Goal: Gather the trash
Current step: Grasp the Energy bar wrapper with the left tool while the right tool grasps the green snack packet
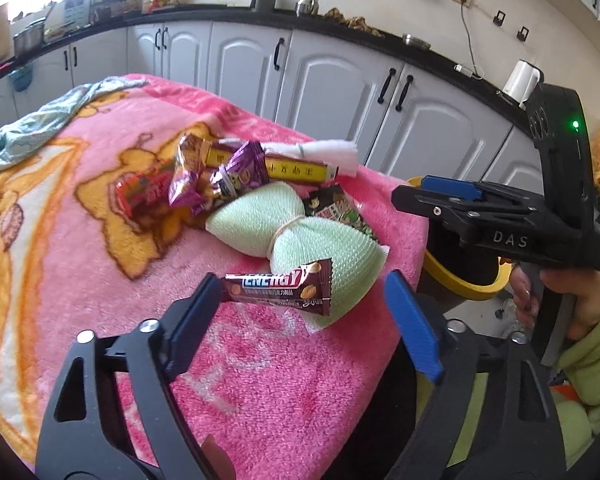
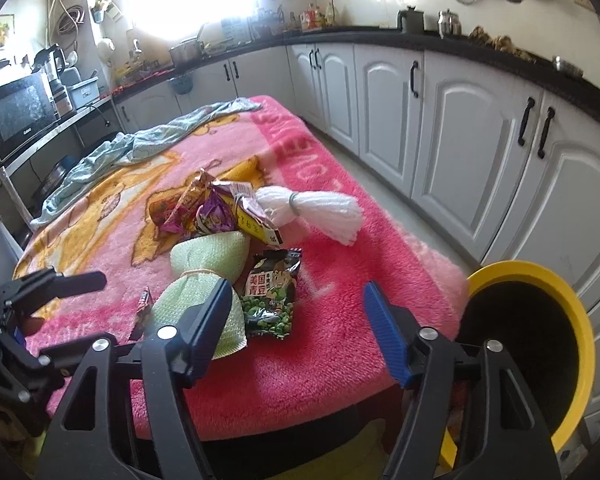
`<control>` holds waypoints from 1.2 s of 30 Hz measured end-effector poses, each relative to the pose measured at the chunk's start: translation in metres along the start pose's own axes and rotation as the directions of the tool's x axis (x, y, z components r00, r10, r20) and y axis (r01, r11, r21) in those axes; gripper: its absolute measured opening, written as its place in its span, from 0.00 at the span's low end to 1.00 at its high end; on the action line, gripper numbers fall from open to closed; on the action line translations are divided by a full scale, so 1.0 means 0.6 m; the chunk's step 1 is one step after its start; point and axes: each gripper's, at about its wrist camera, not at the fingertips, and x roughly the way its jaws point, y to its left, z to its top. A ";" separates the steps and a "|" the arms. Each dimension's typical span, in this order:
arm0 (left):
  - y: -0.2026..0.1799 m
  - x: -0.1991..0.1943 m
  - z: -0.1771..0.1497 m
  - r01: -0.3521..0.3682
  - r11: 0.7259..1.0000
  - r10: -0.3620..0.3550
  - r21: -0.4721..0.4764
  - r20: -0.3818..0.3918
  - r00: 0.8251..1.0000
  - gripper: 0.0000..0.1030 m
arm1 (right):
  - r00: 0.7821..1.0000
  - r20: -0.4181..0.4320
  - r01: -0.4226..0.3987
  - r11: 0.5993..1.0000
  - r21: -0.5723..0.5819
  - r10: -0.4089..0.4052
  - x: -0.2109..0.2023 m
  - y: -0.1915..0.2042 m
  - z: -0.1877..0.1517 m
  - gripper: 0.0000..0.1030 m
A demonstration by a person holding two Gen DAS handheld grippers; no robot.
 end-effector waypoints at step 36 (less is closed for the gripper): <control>0.030 0.021 0.004 0.069 0.993 -0.072 -0.094 -0.037 0.997 0.09 | 0.982 -0.171 -0.065 0.994 0.092 0.080 0.140 -0.012 0.021 0.18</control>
